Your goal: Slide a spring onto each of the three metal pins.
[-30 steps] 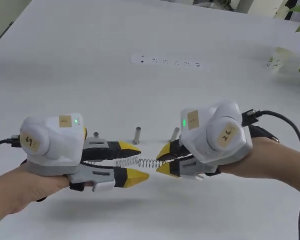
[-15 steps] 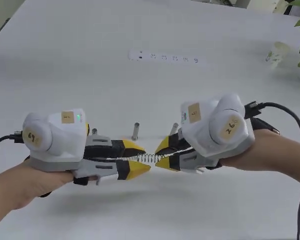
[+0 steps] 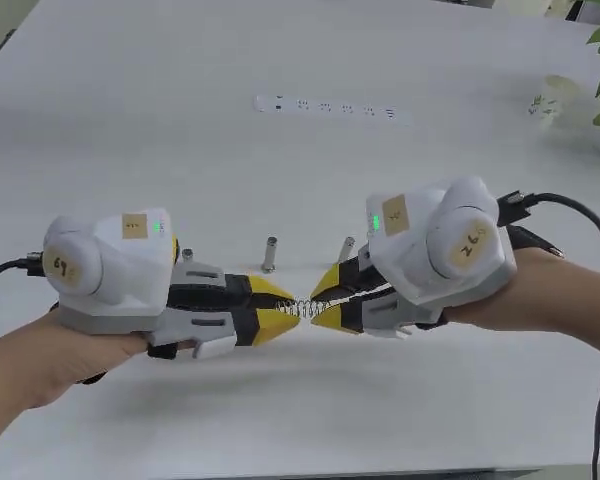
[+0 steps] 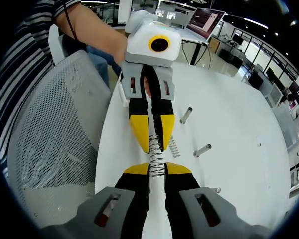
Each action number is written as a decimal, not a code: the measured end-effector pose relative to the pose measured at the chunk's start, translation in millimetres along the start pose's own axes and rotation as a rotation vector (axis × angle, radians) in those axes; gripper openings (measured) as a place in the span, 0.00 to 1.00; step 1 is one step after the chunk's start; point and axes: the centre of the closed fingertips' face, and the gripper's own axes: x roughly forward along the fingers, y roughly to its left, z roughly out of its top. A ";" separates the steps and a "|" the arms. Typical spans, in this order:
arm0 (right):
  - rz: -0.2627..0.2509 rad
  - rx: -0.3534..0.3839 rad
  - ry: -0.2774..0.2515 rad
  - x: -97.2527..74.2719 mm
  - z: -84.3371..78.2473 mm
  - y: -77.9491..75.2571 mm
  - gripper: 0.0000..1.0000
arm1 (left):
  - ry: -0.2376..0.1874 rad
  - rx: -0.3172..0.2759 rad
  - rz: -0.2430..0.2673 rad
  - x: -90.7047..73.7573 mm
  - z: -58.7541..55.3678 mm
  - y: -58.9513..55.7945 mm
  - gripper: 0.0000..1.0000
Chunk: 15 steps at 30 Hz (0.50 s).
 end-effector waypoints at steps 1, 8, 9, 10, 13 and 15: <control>0.001 0.000 -0.002 0.3 0.1 1.0 0.08 | 0.001 -0.003 -0.007 -0.2 0.2 -0.9 0.02; -0.007 -0.009 -0.019 0.4 0.4 4.0 0.08 | 0.010 -0.010 -0.027 -1.1 -0.1 -4.7 0.01; -0.008 -0.012 -0.019 0.0 0.2 4.1 0.09 | 0.010 -0.011 -0.031 -1.2 -0.1 -5.2 0.01; -0.014 -0.009 -0.014 -0.3 -0.8 3.2 0.09 | 0.010 -0.013 -0.034 -1.3 0.1 -5.6 0.01; -0.012 0.000 -0.015 -1.6 -5.2 3.0 0.10 | 0.007 -0.023 -0.047 -1.2 1.6 -7.0 0.01; -0.007 0.002 -0.016 -2.1 -6.6 4.0 0.11 | 0.013 -0.019 -0.052 -0.9 1.1 -7.7 0.01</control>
